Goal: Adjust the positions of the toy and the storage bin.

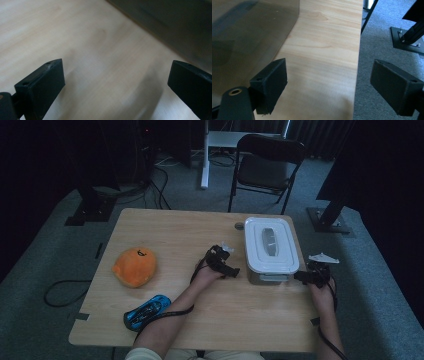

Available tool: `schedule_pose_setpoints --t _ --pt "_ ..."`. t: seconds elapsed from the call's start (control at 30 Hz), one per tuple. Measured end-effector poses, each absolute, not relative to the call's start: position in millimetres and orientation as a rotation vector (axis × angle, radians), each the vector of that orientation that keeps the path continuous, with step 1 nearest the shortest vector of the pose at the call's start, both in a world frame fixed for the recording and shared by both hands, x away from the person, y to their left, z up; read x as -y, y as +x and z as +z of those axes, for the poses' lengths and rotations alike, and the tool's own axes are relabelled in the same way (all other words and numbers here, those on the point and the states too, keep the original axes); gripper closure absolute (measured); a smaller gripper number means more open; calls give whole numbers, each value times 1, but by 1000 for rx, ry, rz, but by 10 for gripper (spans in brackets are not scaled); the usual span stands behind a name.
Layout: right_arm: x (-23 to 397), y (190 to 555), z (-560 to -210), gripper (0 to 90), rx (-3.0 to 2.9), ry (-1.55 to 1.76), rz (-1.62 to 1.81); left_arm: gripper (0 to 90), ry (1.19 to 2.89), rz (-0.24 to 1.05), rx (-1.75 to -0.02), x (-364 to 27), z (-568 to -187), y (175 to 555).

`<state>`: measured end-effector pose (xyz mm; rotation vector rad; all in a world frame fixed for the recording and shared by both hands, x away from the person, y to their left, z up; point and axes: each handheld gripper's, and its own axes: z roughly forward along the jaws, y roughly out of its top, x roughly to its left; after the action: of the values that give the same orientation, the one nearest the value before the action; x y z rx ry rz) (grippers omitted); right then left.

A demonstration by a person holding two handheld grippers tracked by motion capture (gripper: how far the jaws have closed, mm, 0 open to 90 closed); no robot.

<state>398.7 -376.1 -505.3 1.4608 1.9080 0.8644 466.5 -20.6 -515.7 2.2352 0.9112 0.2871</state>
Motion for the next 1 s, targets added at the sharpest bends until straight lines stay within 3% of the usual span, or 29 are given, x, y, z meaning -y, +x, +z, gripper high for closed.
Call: schedule_pose_setpoints --t 0.43,1.0 --pt "374 426 -510 138 -1907 1512 915 16 2225 343 -920 33 -494 495" --pt "363 423 -509 192 -1984 1448 988 17 2281 371 -868 42 -490 489"
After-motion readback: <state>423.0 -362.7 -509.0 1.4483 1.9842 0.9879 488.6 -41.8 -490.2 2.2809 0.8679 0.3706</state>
